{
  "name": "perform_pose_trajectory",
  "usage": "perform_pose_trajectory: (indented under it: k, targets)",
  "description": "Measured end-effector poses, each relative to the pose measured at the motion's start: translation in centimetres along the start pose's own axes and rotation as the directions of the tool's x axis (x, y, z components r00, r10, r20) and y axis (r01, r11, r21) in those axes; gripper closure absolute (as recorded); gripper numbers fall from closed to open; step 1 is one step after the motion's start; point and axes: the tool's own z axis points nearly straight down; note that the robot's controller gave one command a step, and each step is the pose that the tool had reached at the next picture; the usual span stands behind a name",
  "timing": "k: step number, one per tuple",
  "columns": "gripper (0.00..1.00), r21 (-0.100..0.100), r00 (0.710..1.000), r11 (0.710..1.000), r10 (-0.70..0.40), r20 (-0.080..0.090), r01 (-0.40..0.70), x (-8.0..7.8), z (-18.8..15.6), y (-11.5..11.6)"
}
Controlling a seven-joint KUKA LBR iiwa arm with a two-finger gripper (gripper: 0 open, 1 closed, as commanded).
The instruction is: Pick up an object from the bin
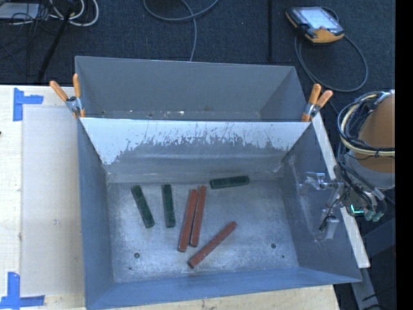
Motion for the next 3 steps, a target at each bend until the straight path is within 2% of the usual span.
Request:
perform_pose_trajectory:
  k: [1, 2, 3]
  targets:
    - [0.0, 0.002, 1.0, 1.0, -0.004, 0.007, 0.004, -0.2, -0.4, 0.1]
    - [0.0, 0.004, 1.0, 1.0, -0.022, 0.013, 0.022, 1.7, 4.7, 3.2]
    - [0.0, 0.001, 1.0, 1.0, -0.021, 0.005, 0.021, -1.1, 7.3, 6.2]
